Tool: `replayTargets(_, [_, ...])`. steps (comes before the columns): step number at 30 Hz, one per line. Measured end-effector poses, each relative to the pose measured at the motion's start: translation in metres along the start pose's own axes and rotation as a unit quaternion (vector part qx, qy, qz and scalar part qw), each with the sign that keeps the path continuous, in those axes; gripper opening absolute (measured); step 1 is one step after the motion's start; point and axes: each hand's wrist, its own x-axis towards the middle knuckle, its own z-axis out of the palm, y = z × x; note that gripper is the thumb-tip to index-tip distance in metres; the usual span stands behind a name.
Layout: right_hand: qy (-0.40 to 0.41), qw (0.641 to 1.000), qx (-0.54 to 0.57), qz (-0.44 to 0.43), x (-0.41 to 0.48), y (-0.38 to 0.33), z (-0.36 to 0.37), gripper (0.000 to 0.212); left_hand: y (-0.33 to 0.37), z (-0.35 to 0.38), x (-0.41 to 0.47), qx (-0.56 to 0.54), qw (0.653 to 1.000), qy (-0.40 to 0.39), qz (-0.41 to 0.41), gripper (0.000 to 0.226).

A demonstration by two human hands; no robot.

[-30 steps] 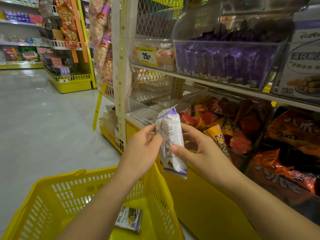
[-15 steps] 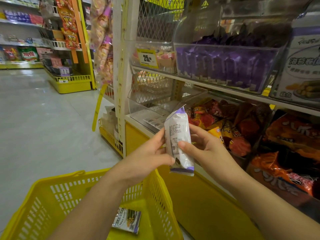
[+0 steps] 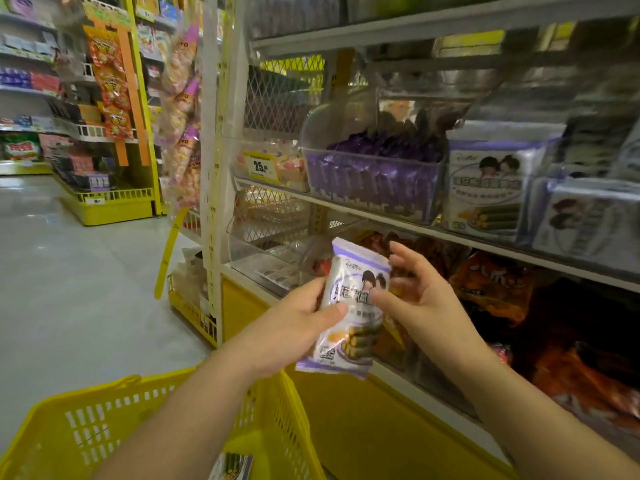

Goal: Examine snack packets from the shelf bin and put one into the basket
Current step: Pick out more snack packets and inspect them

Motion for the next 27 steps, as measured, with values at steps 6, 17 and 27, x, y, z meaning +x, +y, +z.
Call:
replayTargets(6, [-0.124, 0.986, -0.115, 0.0, -0.019, -0.031, -0.049, 0.04, 0.037, 0.023, -0.015, 0.252, 0.963, -0.012, 0.094, 0.013])
replayTargets(17, [-0.136, 0.97, -0.195, -0.056, -0.041, -0.126, -0.169, 0.032, 0.141, 0.09, 0.006, 0.235, 0.917, 0.079, 0.312, 0.034])
replayTargets(27, [0.287, 0.857, -0.384, -0.187, -0.048, -0.189, -0.299, 0.011, 0.213, 0.155, 0.088, 0.393, 0.826, 0.091, 0.394, 0.018])
